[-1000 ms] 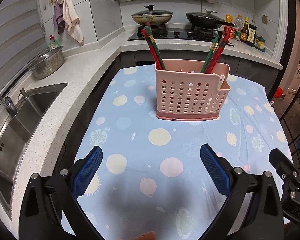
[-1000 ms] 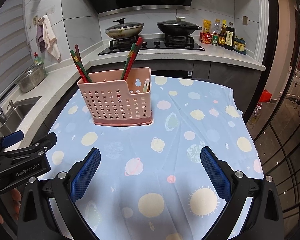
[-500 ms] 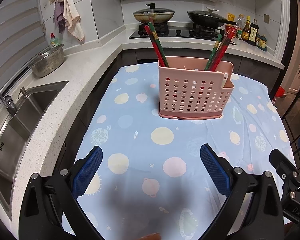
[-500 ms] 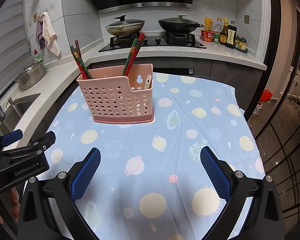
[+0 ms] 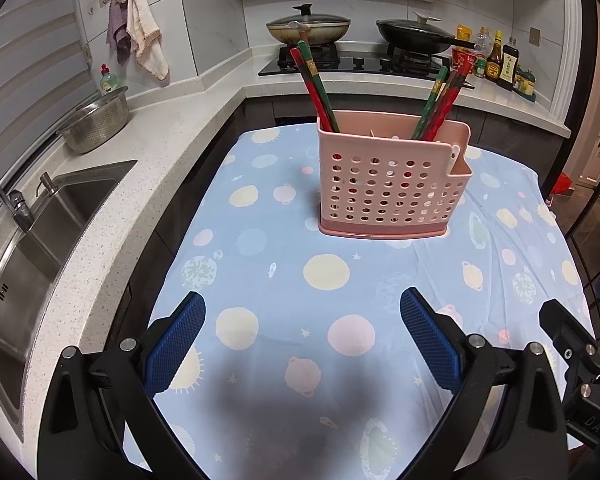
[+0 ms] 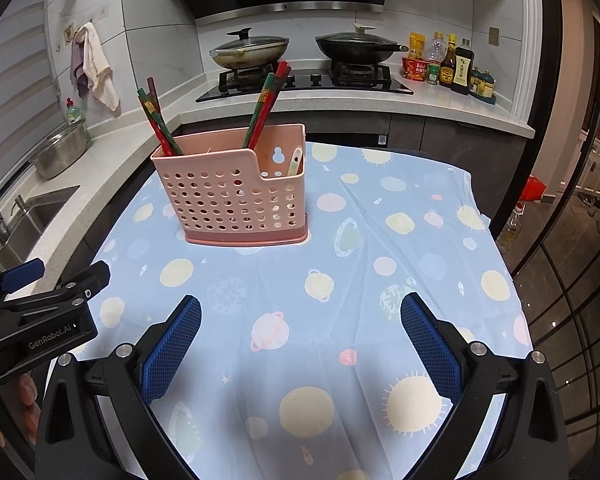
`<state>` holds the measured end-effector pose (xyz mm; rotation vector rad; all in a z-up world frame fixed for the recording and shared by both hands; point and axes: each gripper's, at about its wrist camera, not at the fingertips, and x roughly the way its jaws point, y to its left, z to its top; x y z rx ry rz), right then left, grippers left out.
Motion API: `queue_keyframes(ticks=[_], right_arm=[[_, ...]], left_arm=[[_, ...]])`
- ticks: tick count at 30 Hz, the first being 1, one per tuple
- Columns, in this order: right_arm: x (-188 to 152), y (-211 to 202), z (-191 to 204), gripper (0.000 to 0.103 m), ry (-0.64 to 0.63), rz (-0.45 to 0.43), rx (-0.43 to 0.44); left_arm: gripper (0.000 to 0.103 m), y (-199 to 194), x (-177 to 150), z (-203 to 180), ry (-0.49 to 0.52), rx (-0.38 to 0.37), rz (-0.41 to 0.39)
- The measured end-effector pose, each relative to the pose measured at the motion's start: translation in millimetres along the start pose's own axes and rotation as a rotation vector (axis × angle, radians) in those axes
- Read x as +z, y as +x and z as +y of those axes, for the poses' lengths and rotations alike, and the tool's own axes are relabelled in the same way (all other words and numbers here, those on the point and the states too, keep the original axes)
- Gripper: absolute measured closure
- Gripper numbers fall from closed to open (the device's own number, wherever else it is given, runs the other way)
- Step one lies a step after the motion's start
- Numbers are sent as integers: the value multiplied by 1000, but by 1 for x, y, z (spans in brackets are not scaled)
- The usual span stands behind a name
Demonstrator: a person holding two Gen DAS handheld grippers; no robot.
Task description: Organize utensils
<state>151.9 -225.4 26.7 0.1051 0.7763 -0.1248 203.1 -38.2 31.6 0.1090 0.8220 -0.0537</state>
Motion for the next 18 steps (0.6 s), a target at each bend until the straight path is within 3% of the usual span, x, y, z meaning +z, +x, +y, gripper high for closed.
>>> queue_keyframes(ticks=[18], right_arm=[[0, 2, -2, 7, 3, 4, 1]], left_arm=[[9, 0, 1, -2, 8, 2, -2]])
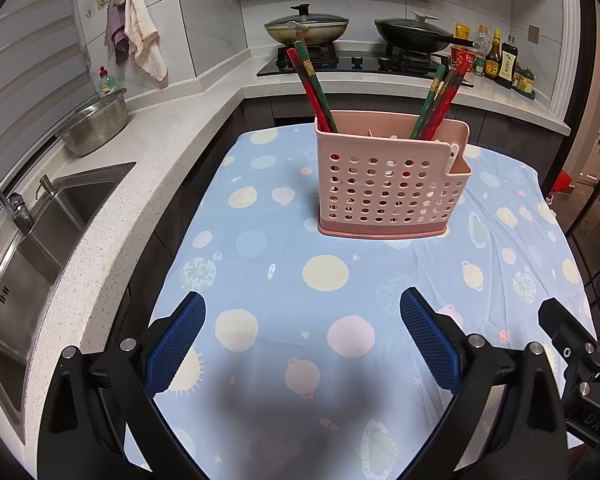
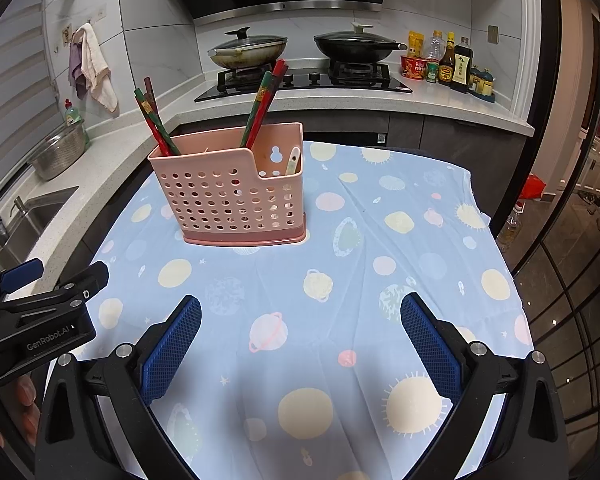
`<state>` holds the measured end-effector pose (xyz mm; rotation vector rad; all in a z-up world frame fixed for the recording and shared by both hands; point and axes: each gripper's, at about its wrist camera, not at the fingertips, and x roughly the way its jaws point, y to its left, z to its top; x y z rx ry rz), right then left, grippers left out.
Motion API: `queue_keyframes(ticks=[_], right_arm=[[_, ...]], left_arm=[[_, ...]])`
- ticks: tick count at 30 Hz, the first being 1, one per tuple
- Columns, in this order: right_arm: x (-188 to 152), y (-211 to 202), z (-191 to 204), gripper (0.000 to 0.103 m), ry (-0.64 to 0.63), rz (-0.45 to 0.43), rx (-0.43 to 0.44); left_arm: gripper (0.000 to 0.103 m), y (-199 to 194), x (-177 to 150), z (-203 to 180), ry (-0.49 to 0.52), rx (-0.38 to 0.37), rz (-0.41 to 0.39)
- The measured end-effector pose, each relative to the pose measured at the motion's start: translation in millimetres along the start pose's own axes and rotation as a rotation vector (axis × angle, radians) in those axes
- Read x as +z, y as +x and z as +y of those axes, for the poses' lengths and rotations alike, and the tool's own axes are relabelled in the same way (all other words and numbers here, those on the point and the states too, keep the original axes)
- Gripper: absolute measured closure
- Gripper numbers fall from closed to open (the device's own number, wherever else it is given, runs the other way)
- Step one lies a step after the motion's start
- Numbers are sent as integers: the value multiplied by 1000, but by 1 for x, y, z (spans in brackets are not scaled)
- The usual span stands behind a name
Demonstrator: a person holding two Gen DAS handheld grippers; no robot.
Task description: Organize utensils
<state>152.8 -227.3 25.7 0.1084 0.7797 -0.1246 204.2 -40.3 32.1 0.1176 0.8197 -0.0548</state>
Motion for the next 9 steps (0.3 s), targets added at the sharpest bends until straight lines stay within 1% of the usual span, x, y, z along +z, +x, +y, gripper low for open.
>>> queue_keyframes(ticks=[5, 9], right_arm=[[0, 1, -1, 7, 1, -1, -2], [0, 2, -1, 7, -1, -7, -9]], left_arm=[[9, 1, -1, -2, 5, 13, -11], [9, 3, -1, -2, 6, 4, -8]])
